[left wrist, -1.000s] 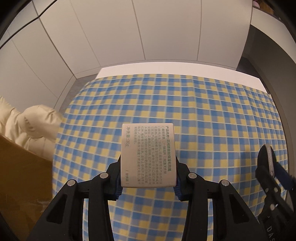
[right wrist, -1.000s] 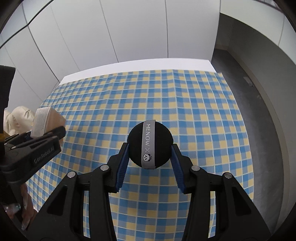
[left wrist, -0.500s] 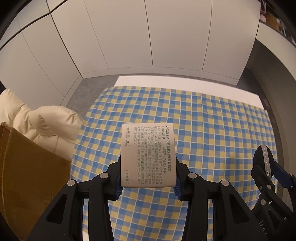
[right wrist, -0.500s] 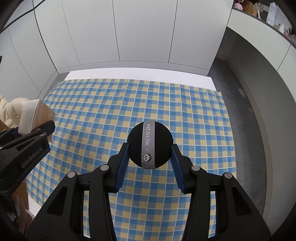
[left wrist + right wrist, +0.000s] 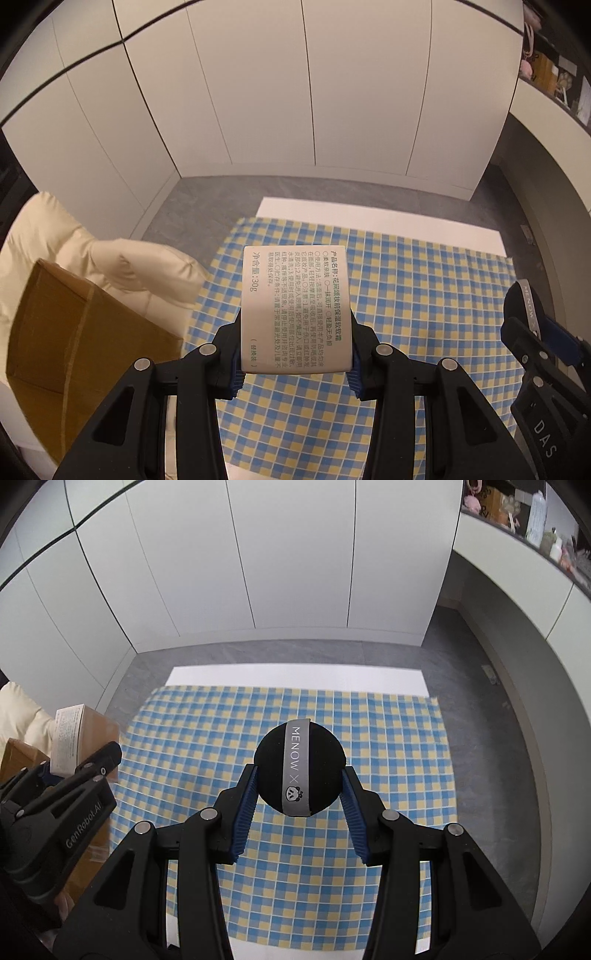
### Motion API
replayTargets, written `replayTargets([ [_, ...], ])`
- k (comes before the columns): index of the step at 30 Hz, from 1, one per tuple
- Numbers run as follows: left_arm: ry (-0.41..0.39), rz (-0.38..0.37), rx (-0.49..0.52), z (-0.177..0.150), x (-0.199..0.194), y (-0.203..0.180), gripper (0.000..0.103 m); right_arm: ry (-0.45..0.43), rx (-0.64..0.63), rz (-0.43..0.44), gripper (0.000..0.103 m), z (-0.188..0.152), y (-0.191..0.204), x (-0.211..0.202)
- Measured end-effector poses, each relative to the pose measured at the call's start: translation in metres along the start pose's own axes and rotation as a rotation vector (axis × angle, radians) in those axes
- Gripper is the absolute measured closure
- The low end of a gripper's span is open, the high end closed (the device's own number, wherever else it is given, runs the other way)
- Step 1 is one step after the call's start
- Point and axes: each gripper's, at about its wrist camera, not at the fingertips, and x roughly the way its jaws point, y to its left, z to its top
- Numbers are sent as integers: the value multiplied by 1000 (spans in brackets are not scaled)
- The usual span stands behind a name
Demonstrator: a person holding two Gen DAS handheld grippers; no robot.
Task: Organize objects
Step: 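Carry the cube box with the left gripper while the right gripper carries the speaker toward the box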
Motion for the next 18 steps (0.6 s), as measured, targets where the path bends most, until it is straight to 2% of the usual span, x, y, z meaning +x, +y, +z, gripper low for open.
replayTargets([
  [5,-44,28,-18,13,-39,9,60,-32,-5,-9,57,15,6,-36],
  [18,-138,31,-46,36,-135,42,60,-110,-35,-34,57,32,28,-123],
])
